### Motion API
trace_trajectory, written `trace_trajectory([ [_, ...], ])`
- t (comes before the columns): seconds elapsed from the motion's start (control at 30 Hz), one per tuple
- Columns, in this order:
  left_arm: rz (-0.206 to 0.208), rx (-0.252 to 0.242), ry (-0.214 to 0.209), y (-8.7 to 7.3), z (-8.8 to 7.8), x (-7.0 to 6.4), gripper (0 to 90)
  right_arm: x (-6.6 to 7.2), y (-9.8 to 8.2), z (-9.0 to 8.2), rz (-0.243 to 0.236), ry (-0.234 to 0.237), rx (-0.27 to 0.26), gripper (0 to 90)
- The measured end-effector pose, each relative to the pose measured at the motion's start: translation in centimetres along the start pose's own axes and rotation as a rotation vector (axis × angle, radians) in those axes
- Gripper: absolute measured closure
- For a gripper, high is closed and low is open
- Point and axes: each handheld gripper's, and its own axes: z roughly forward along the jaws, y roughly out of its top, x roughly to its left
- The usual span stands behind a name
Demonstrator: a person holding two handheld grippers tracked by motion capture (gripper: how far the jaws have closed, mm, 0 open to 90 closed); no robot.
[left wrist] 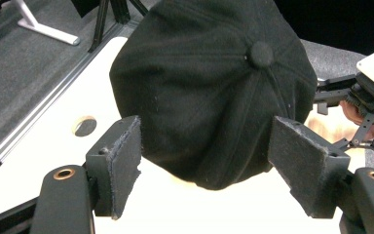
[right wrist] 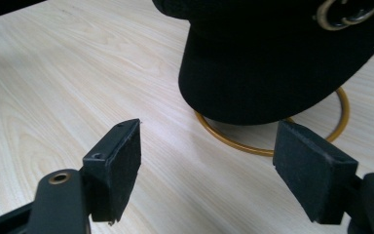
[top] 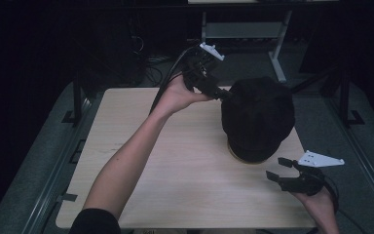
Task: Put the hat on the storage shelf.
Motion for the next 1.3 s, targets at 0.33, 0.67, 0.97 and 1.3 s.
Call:
trace_trajectory([
  [0.33,-0.002,0.001,0.01,-2.0,-0.8,-0.1,26.4,0.6,0.0,0.5,-0.013,0.017,0.021,23.6],
  [0.67,-0.042,-0.001,0.001,-4.9,-0.9,-0.4,25.6,0.8,-0.2,0.6,-0.013,0.03,0.029,22.2],
  [0.97,-0.051,0.002,0.013,-7.4,-1.1,-0.4,25.1,0.9,-0.2,0.7,-0.022,0.028,0.036,21.3],
  [1.3,-0.06,0.004,0.022,-10.0,-1.6,-0.9,23.5,1.0,-0.2,0.8,-0.024,0.03,0.039,19.8],
])
